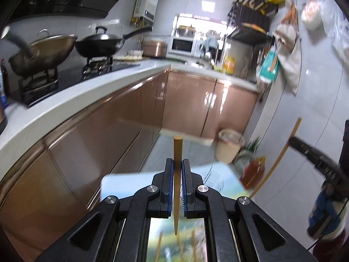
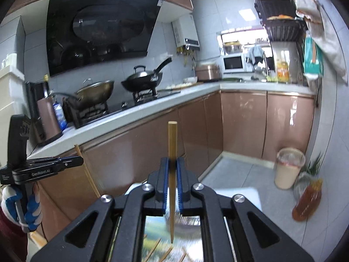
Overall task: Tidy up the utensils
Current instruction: 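Lower both chopsticks into the wire holder and open both tools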
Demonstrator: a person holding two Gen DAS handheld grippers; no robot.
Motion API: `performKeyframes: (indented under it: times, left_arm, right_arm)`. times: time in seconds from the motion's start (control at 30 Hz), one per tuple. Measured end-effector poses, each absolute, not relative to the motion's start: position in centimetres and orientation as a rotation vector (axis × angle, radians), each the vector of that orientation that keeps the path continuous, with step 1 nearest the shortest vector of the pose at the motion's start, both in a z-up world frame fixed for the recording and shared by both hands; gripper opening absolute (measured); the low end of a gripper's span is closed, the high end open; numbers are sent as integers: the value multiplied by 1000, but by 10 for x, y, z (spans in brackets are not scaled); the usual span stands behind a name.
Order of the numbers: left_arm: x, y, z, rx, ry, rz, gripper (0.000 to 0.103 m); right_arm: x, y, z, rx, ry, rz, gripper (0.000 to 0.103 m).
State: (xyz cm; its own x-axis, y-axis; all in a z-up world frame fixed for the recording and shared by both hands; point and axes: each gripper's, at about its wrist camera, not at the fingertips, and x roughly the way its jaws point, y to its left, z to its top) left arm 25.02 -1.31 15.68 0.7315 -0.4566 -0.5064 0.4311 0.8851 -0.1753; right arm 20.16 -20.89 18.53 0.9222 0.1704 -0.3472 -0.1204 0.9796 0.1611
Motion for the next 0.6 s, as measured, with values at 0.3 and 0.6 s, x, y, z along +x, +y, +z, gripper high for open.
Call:
performKeyframes:
  times: [0.3,0.6]
  left_arm:
    - [311,-66,140,-131,527,-499,6]
    - [340,-107,69,-114,541,-465,6]
  right_arm:
    - [271,-226,163,125,338,107,7]
    - [313,-239,81,141,384,83,7]
